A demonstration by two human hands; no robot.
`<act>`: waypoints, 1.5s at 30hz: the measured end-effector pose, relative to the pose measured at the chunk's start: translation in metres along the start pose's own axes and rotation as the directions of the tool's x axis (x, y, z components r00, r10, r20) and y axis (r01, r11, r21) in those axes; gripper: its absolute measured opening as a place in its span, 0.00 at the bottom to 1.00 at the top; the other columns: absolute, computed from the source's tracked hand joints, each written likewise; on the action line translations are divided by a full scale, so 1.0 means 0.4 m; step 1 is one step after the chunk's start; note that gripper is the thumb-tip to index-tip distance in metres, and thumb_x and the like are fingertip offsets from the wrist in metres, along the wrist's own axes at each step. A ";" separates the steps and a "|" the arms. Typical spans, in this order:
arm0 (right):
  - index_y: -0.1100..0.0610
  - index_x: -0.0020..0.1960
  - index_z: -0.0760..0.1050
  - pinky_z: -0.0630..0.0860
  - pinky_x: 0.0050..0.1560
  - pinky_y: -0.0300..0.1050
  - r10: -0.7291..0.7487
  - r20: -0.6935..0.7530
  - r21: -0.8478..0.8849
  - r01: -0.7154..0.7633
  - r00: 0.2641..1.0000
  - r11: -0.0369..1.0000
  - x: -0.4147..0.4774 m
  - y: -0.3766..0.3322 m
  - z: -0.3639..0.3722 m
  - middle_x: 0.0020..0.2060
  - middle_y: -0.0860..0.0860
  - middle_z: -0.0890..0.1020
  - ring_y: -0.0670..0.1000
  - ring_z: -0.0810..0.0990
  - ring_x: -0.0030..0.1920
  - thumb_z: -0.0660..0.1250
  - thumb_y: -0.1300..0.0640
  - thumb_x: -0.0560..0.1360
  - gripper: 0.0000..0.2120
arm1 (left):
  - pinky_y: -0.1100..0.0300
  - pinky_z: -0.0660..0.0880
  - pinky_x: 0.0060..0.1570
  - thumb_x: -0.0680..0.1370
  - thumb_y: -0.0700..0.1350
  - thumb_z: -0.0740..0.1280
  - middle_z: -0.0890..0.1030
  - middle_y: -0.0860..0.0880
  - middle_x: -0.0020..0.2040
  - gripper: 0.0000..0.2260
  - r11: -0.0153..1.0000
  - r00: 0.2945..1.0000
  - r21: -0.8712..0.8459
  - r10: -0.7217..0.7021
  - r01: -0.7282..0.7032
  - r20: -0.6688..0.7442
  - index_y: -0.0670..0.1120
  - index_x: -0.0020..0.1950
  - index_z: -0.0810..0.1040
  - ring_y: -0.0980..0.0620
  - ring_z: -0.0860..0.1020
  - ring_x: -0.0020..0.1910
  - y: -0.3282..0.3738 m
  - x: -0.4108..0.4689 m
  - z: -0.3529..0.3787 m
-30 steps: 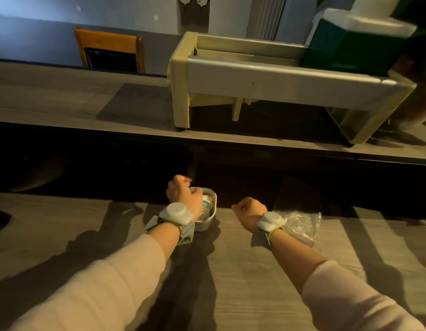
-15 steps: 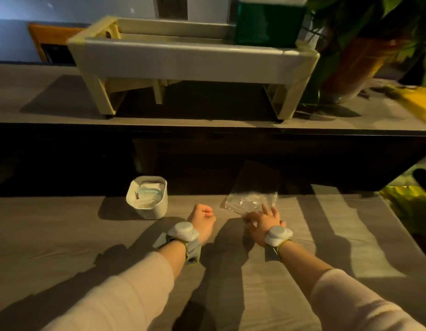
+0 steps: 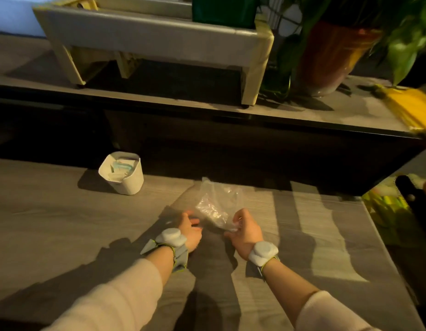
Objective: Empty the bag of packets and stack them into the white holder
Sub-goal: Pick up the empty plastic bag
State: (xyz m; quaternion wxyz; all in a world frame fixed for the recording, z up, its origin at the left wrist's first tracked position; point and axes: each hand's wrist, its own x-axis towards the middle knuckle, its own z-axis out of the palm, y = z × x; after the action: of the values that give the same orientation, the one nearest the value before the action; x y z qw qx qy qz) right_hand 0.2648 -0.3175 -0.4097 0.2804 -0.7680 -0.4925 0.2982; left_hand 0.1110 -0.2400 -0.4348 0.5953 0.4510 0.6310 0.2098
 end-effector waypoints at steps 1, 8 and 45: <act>0.52 0.51 0.68 0.70 0.34 0.37 -0.009 0.016 0.026 0.009 1.000 1.000 -0.024 -0.003 -0.004 0.33 0.45 0.75 0.49 0.75 0.35 0.74 0.57 0.69 0.16 | 0.60 0.73 0.38 0.76 0.26 0.60 0.69 0.33 0.69 0.27 0.998 0.999 -0.061 -0.019 0.021 0.032 0.38 0.72 0.56 0.42 0.78 0.48 -0.014 -0.028 0.009; 0.57 0.42 0.83 0.70 0.54 0.39 -0.072 0.158 0.188 0.041 0.985 0.981 -0.147 -0.007 0.009 0.48 0.46 0.80 0.39 0.76 0.49 0.65 0.49 0.76 0.14 | 0.54 0.78 0.56 0.69 0.34 0.74 0.79 0.42 0.59 0.29 0.919 0.970 -0.395 0.088 0.009 0.227 0.44 0.67 0.67 0.47 0.79 0.55 -0.029 -0.180 0.010; 0.59 0.59 0.73 0.79 0.29 0.38 0.589 0.355 0.765 -0.588 0.726 0.264 -0.824 0.634 0.042 0.45 0.53 0.78 0.44 0.84 0.31 0.55 0.73 0.77 0.17 | 0.67 0.64 0.19 0.76 0.32 0.56 0.76 0.44 0.38 0.11 0.867 0.854 -0.197 -0.366 0.457 0.369 0.43 0.45 0.77 0.53 0.71 0.29 -0.644 -0.619 0.397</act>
State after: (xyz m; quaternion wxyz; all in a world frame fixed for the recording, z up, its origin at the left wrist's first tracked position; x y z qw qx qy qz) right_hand 0.2908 -0.7102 -0.5445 0.4821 -0.6582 0.0363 0.5770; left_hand 0.1495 -0.6163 -0.5345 0.7779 0.2439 0.5726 0.0867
